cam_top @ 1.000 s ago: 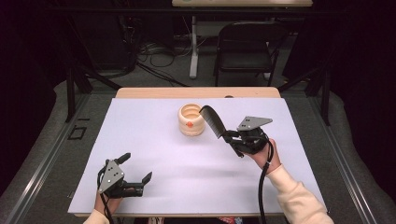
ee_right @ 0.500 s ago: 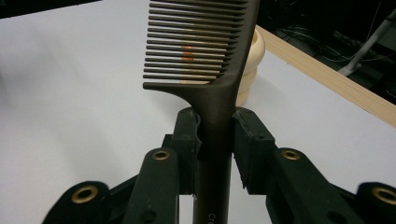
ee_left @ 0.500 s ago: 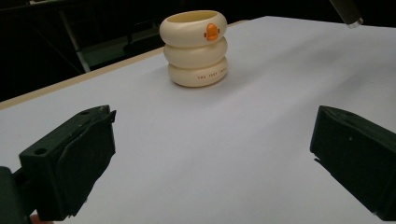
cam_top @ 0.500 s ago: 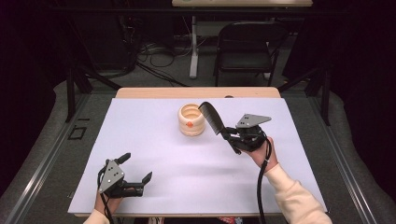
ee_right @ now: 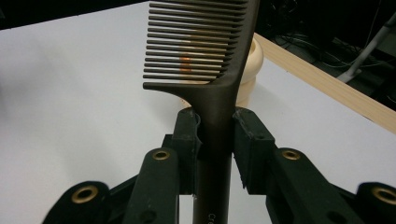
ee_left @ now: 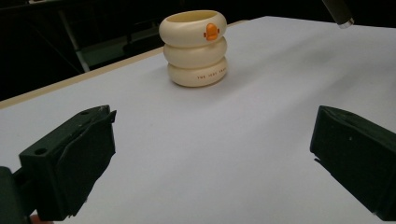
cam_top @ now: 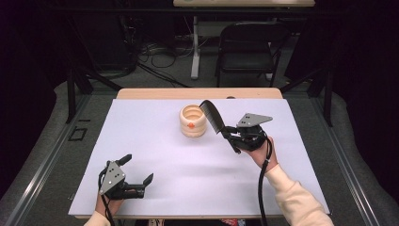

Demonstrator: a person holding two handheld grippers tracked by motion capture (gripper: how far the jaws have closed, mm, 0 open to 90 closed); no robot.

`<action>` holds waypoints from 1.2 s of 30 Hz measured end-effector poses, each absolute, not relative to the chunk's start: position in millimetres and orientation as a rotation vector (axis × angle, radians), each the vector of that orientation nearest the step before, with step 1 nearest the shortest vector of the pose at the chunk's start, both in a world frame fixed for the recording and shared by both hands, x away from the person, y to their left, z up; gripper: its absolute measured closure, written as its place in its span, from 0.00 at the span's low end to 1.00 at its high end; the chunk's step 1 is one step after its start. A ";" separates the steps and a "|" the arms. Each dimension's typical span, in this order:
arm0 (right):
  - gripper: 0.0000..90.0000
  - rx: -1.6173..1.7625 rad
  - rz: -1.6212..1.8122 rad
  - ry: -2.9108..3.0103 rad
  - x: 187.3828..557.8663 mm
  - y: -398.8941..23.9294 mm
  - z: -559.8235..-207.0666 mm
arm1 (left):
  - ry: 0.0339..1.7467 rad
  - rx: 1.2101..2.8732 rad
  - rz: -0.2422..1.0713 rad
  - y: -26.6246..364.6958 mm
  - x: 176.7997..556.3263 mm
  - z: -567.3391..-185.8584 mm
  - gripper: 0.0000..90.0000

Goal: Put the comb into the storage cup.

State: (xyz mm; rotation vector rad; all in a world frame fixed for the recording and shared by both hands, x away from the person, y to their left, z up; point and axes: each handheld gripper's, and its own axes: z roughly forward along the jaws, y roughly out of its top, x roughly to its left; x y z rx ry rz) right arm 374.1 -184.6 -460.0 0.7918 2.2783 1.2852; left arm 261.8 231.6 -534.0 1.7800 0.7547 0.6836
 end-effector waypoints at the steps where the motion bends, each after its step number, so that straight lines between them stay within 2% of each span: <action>1: 0.79 0.792 1.281 2.277 374.5 -184.3 -460.0 | 0.755 1.780 0.683 231.6 261.8 -534.0 0.00; 36: 0.80 0.811 1.349 2.239 389.6 -176.6 -457.8 | 0.748 1.773 0.679 231.2 263.6 -533.7 0.00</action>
